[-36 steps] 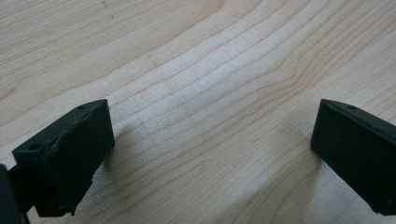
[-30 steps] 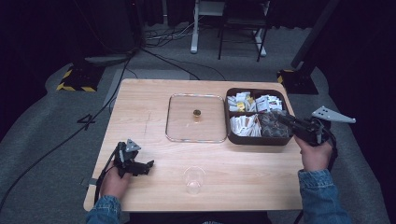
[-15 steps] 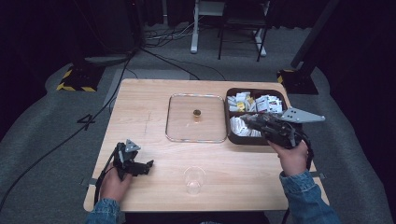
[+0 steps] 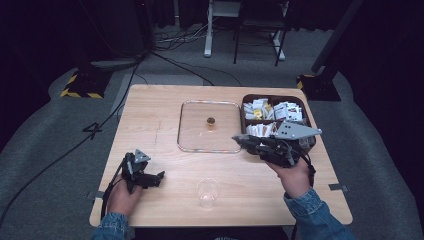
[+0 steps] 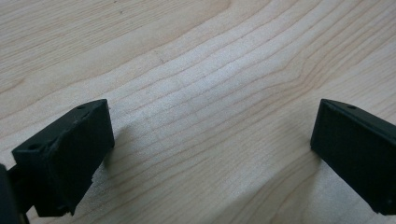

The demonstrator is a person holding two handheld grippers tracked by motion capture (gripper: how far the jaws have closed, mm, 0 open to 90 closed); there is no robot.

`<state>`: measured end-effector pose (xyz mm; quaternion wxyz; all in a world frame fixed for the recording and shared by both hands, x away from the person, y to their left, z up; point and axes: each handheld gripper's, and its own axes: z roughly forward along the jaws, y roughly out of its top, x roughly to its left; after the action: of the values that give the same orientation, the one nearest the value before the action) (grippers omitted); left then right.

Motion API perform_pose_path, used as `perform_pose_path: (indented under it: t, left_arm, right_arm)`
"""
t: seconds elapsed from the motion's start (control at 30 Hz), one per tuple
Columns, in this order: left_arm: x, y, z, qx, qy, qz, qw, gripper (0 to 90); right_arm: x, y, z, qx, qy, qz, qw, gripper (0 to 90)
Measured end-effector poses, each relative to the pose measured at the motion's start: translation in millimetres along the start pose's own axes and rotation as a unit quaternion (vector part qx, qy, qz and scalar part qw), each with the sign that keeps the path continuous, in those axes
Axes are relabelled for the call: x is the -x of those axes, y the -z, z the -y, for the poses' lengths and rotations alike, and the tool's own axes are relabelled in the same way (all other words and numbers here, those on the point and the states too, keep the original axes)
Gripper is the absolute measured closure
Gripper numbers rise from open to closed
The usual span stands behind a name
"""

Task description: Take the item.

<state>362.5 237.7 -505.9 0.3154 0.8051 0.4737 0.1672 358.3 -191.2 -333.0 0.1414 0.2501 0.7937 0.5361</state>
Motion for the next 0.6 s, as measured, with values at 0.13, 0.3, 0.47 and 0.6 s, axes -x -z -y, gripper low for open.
perform_pose_path:
  t: [0.13, 0.3, 0.47, 0.6]
  left_arm:
    - [0.2, -0.2, -0.2, 0.000, 0.001, -0.001, 1.0000, 0.0]
    - [0.4, -0.4, -0.5, 0.000, 0.001, -0.003, 1.0000, 0.0]
    - [0.4, -0.3, -0.6, -0.001, 0.001, -0.003, 1.0000, 0.0]
    - [0.1, -0.2, -0.6, -0.002, 0.000, -0.002, 1.0000, 0.0]
  right_arm:
    - [-7.8, -5.2, 0.5, -0.008, 0.003, -0.023, 0.9997, 76.8]
    - [-19.3, -11.6, 1.6, -0.016, 0.010, -0.052, 0.9985, 76.8]
    - [-33.1, -18.6, 3.3, -0.023, 0.022, -0.093, 0.9952, 76.8]
    - [-42.0, -25.0, 5.3, -0.034, 0.030, -0.106, 0.9933, 76.8]
